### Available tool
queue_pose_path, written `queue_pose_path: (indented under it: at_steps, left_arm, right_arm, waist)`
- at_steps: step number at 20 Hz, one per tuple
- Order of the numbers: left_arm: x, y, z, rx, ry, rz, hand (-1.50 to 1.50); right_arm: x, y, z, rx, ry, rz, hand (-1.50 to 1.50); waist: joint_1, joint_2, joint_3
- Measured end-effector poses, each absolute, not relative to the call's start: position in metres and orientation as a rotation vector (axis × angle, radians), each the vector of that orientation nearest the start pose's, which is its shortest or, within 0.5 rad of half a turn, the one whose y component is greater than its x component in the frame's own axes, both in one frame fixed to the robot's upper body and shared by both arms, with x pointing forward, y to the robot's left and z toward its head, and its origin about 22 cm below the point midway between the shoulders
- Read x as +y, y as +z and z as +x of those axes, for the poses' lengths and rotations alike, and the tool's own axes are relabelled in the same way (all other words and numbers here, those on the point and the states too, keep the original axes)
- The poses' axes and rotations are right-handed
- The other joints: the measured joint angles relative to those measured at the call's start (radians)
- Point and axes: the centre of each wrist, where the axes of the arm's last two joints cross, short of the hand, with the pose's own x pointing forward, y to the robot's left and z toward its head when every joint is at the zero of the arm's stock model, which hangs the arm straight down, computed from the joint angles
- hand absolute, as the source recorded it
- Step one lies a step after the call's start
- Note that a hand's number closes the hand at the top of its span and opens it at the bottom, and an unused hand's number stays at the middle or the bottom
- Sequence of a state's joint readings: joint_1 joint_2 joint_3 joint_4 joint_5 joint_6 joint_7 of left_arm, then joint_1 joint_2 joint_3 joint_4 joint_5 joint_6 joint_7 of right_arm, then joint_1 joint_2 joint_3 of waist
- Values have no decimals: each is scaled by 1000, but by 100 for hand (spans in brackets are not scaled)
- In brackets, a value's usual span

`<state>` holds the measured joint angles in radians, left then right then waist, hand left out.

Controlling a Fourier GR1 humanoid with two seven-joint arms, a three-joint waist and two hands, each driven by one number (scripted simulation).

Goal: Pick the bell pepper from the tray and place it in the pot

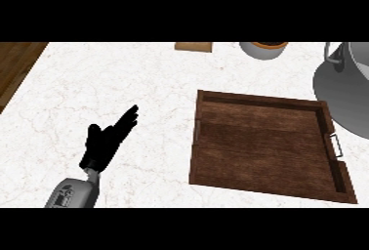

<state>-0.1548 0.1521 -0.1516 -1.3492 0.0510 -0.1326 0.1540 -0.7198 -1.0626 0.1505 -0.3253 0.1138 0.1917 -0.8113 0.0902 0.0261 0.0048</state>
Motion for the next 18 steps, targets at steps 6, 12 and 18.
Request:
queue_pose_path:
  at_steps: [6, 12, 18]
  left_arm:
    - [218, -15, 275, -1303, -353, -117, 0]
    - [219, -16, 276, -1305, -361, -119, 0]
    - [217, -15, 274, -1309, -367, -130, 0]
  right_arm:
    - [-534, 163, 326, -1429, 1038, -965, 150]
    - [-516, 154, 344, -1183, 1198, -1012, 150]
    - [-502, 146, 358, -918, 1217, -941, -150]
  waist:
    - [2, -1, -7]
    - [0, -9, -26]
    - [10, -11, -37]
